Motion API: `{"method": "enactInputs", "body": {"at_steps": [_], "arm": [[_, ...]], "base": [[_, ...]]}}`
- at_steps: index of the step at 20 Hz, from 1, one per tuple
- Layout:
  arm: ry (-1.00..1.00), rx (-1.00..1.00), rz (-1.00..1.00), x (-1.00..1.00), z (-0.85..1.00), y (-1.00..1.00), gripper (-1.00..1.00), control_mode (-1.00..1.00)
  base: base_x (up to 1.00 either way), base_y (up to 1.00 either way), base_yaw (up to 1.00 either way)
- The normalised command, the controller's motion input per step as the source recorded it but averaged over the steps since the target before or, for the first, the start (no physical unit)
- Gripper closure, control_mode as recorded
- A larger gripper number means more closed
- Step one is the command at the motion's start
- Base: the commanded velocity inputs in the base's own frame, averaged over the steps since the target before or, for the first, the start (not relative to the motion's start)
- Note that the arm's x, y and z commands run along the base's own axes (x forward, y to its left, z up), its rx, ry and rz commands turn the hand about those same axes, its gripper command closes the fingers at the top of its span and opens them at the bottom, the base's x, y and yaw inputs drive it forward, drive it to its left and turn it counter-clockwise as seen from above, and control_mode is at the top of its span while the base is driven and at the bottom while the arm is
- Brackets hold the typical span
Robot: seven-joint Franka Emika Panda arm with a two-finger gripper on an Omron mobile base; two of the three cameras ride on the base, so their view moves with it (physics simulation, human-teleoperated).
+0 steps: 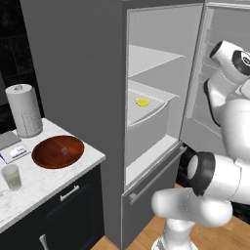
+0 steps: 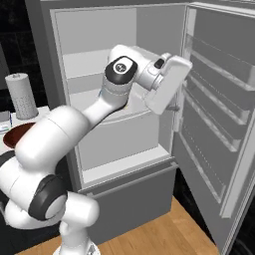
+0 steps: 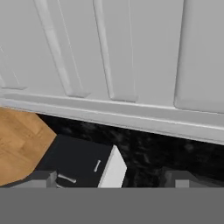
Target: Grab a lemon wedge from the fridge and one ice cube from the ice bowl, and put them in the glass of lemonade.
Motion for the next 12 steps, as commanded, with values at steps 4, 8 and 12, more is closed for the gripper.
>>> {"method": "enactInputs", "body": {"at_steps": [4, 8, 12], "arm": [[0.00, 0.00, 0.00, -0.26, 0.05, 0.38, -1.00, -1.00], [0.00, 0.00, 0.00, -0.23, 0.00, 0.44, -1.00, -1.00], [-0.09, 0.08, 0.02, -0.11, -0.02, 0.65, -1.00, -1.00]], "base": [[0.00, 0.00, 0.00], [0.00, 0.00, 0.00], [0.00, 0.00, 0.00]]}}
